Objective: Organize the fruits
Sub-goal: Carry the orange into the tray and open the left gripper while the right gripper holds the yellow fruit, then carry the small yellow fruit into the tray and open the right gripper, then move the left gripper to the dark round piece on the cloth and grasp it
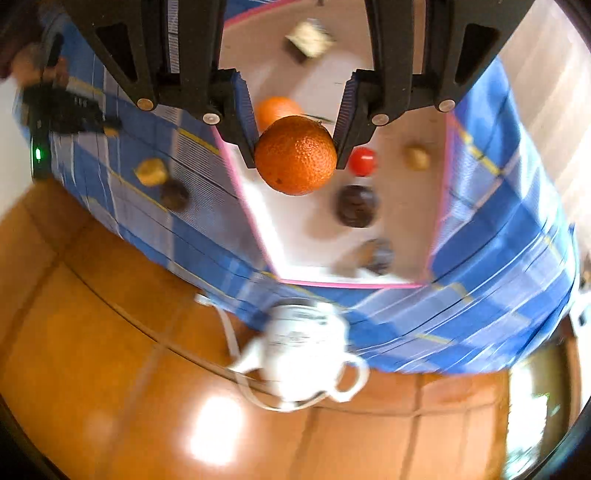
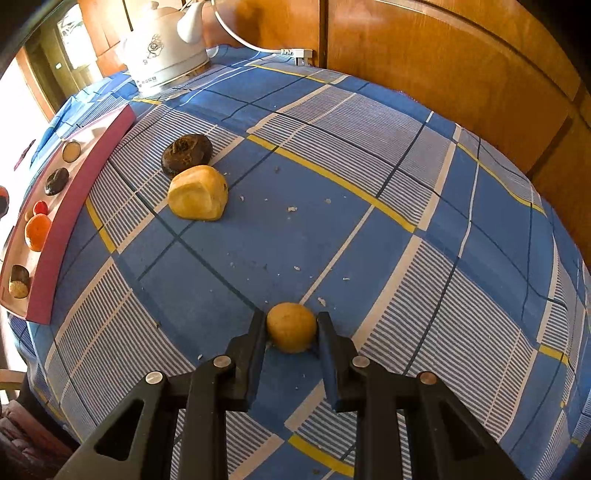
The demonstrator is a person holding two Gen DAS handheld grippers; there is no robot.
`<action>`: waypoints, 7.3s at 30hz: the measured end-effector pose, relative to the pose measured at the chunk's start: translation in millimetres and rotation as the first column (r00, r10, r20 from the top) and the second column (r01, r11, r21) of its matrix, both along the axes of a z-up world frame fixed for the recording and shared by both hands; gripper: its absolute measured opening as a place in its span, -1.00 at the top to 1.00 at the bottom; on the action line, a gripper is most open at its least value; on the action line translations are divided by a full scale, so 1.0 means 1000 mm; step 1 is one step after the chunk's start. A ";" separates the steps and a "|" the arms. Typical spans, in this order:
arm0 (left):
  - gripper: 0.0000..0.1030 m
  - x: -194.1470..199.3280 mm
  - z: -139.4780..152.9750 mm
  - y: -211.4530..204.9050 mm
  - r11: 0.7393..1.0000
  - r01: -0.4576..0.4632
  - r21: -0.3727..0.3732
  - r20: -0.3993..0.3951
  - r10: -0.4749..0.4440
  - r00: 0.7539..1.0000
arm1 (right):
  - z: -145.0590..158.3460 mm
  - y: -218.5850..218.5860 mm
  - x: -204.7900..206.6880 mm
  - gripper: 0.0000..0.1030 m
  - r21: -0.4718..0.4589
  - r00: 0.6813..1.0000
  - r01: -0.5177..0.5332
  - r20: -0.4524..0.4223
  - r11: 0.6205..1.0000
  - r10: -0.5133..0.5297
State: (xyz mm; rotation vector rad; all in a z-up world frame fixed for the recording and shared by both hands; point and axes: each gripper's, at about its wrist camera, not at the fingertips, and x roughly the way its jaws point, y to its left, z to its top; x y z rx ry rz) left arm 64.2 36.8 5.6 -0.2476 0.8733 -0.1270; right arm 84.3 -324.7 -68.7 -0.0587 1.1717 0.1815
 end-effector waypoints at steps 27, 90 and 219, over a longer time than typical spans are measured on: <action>0.21 0.104 -0.044 -0.033 0.983 0.112 0.143 -0.110 -0.096 0.989 | -0.001 -0.001 0.001 0.48 0.001 1.000 -0.008 -0.005 1.000 0.008; -0.15 -0.030 -0.012 0.026 0.965 -0.145 0.218 0.064 0.134 0.989 | 0.036 0.033 -0.008 0.48 0.048 0.997 -0.065 0.054 0.997 0.063; -0.34 0.154 -0.063 -0.231 0.957 0.279 0.082 -0.299 -0.243 0.923 | 0.061 -0.048 0.006 0.21 0.267 0.958 0.234 0.099 0.935 -0.269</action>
